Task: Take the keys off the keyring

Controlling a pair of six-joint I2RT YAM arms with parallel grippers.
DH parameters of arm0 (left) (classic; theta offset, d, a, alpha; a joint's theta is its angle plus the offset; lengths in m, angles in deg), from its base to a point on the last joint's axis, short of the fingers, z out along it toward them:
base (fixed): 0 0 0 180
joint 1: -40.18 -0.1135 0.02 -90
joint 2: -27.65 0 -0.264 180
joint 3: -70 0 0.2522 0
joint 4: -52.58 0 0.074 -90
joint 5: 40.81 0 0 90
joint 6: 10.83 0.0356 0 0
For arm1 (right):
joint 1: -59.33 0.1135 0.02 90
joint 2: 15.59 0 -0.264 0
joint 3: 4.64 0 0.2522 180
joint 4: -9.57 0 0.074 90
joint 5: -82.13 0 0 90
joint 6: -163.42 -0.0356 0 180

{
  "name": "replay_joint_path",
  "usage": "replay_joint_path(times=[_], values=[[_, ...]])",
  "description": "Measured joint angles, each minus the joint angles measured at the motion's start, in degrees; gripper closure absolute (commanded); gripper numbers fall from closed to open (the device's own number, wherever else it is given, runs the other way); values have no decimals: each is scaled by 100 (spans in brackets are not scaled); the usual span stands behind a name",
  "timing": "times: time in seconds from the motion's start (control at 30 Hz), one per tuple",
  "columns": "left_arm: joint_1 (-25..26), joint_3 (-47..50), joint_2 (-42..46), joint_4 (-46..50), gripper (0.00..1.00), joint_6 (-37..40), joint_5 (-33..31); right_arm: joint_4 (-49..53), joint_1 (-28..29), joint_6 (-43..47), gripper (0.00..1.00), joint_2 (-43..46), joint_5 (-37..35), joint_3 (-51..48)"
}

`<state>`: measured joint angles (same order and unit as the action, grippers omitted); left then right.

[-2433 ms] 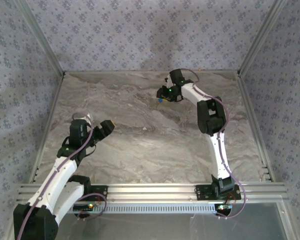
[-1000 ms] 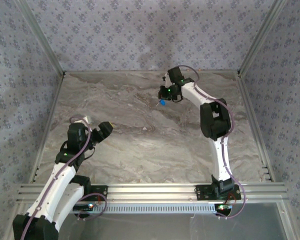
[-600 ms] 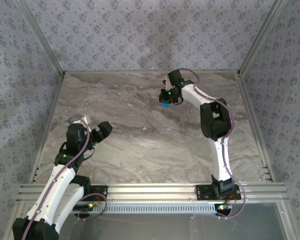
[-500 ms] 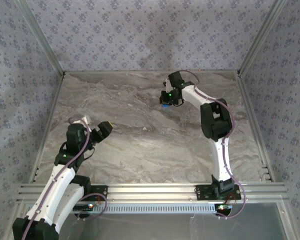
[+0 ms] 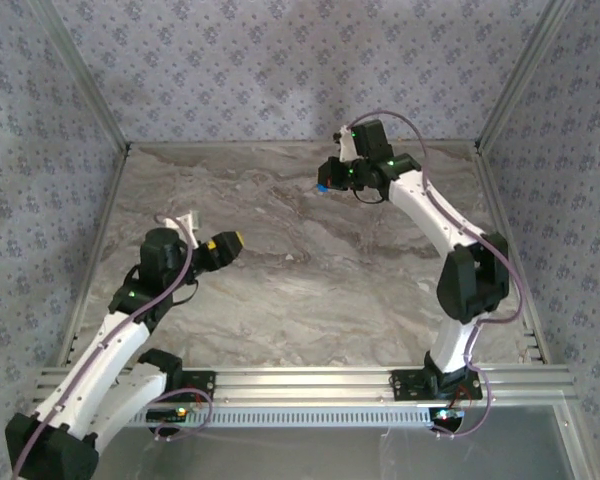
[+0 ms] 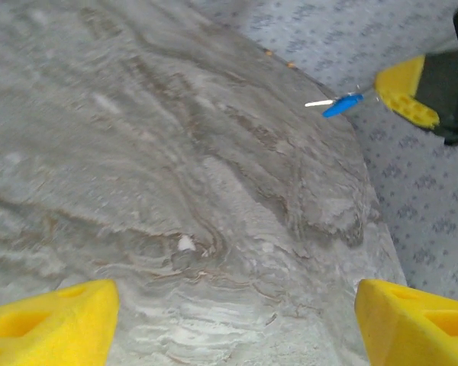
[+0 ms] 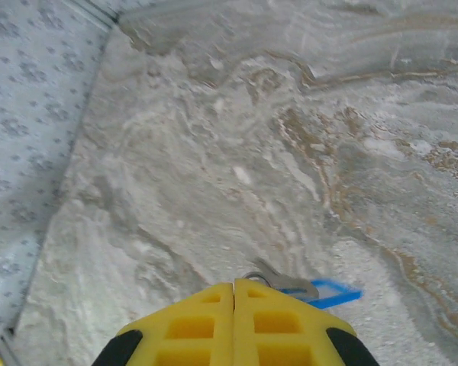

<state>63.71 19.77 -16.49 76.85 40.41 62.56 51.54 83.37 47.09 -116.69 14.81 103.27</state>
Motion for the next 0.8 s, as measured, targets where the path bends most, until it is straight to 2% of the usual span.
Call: replay_joint_path(times=[0.17,0.3,0.4,0.57,0.8], values=[[968,-341,-289,-192,20,610,-675,70,149,-531,100,494,-140,-4],[1799,-525,-621,-474,20,1246,-1499,81,315,-876,100,940,-328,-68],[2240,-623,-914,-857,21,1707,-2068,74,516,-1067,100,1303,-496,-177],[2479,-625,-1475,-1720,20,2457,-2520,39,804,-1296,100,1797,-761,-450],[2503,-754,-2203,-2612,25,3585,-2385,-70,1001,-1506,100,2262,-1143,-929]])
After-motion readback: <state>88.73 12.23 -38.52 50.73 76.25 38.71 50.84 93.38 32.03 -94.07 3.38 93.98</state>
